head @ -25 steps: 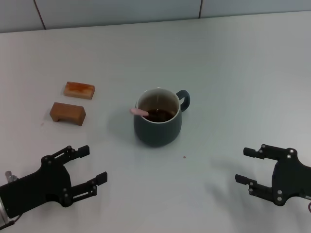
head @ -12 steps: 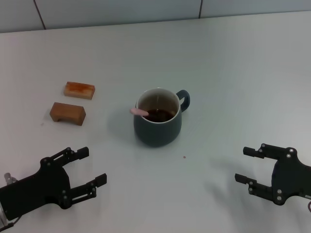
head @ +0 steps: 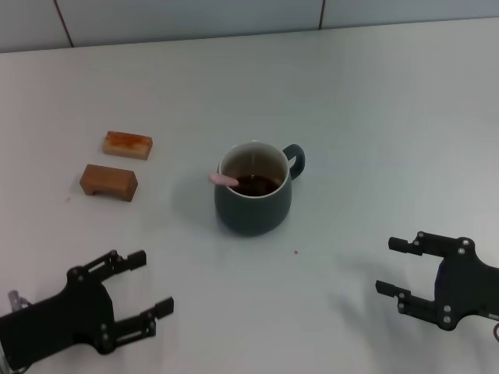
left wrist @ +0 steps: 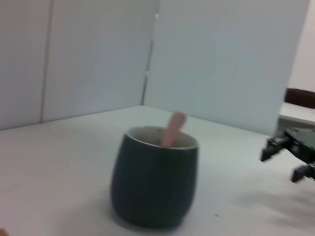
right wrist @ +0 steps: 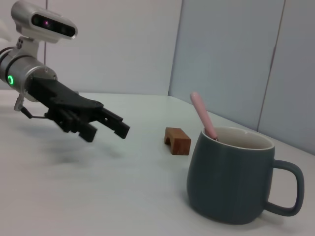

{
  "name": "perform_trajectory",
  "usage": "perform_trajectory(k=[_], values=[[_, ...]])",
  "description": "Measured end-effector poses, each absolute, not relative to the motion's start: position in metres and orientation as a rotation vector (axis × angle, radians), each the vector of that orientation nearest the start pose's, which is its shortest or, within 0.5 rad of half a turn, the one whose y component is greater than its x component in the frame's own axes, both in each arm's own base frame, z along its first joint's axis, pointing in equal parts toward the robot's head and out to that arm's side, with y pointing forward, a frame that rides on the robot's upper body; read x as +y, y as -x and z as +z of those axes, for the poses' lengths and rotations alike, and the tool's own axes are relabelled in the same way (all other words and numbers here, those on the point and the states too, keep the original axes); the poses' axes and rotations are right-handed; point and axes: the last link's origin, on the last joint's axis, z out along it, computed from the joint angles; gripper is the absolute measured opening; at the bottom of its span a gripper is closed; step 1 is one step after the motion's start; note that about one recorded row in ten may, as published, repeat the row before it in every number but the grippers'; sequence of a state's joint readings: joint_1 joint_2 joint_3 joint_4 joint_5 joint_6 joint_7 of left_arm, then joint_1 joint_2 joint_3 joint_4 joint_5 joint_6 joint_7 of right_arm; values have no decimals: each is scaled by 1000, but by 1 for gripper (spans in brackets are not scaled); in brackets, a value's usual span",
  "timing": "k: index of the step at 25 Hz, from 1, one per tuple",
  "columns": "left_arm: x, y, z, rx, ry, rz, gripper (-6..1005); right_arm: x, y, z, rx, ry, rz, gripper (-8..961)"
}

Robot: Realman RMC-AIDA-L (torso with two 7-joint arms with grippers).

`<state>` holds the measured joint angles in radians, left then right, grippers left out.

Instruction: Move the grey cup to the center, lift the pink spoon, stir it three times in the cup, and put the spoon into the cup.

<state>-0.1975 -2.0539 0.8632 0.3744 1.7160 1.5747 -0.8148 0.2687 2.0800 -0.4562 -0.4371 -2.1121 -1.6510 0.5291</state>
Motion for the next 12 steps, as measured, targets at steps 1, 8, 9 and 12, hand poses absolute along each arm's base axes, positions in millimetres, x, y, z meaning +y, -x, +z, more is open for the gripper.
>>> perform_trajectory(k=[1,8,9,12], values=[[202,340,-37,-504,2602,-782,825,217,-344,-21,103,2601,622,622],[196,344,-38,-459,2653,-711,825,215,-344,-20,95,2609,617,624],[196,344,-38,-459,2653,-711,825,215,-344,-20,94,2614,616,623],[197,344,-37,-454,2655,-701,825,214,-344,-21,89,2628,608,623]])
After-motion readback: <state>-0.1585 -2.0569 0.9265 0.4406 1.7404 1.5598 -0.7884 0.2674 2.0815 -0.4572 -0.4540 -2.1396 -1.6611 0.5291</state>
